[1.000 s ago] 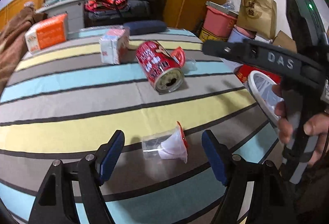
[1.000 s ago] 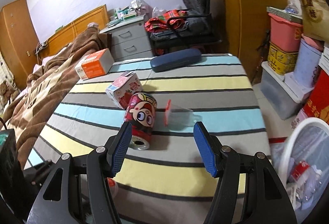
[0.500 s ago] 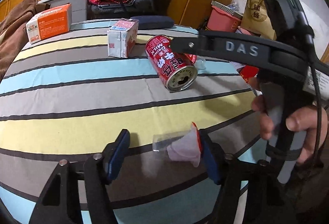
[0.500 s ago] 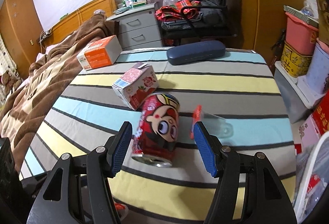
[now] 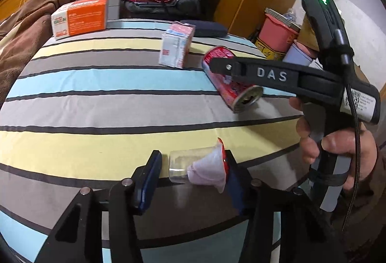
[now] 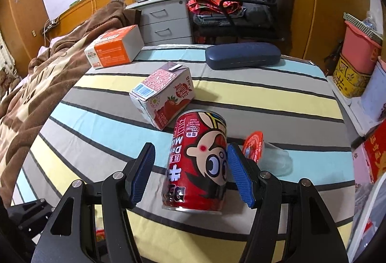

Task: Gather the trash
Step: 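Grasp the red cartoon can with the right tool while the left tool grasps the clear plastic cup, then lift the can and plastic cup and carry them over the wastebasket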

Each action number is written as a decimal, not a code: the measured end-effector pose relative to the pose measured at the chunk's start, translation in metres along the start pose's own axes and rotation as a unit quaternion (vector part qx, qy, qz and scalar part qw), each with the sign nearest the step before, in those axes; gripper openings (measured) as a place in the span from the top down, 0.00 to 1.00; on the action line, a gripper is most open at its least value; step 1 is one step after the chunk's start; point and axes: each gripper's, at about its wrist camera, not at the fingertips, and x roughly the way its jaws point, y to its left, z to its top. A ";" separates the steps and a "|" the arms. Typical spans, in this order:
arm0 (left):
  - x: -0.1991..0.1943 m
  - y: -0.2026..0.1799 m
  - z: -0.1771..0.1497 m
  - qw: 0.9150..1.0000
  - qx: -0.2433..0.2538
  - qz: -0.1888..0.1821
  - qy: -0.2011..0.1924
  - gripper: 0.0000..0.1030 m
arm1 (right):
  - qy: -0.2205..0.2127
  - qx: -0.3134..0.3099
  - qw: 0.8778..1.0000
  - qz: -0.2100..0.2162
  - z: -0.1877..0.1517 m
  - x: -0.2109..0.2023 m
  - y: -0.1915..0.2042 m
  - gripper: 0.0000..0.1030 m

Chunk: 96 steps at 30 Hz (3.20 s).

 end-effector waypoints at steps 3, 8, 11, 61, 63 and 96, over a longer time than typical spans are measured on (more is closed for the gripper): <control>-0.002 0.005 -0.001 1.000 -0.006 0.004 -0.002 0.50 | -0.003 0.001 1.000 -0.002 0.001 0.000 0.001 0.45; -0.002 0.006 0.001 1.000 -0.006 0.003 -0.001 0.50 | -0.004 0.006 1.000 0.000 0.000 0.001 0.001 0.50; -0.001 0.008 0.003 1.000 -0.012 0.000 -0.001 0.48 | -0.004 0.005 1.000 0.002 0.001 0.002 0.001 0.50; -0.054 -0.070 0.026 0.995 0.061 -0.002 -0.085 0.57 | -0.103 0.085 0.991 -0.013 -0.042 -0.093 -0.046 0.47; -0.053 -0.079 0.028 0.994 0.069 -0.006 -0.085 0.57 | -0.108 0.093 0.990 -0.019 -0.047 -0.099 -0.053 0.47; 0.017 -0.281 0.039 0.968 0.212 -0.129 -0.035 0.57 | -0.124 0.240 0.946 -0.180 -0.127 -0.174 -0.189 0.47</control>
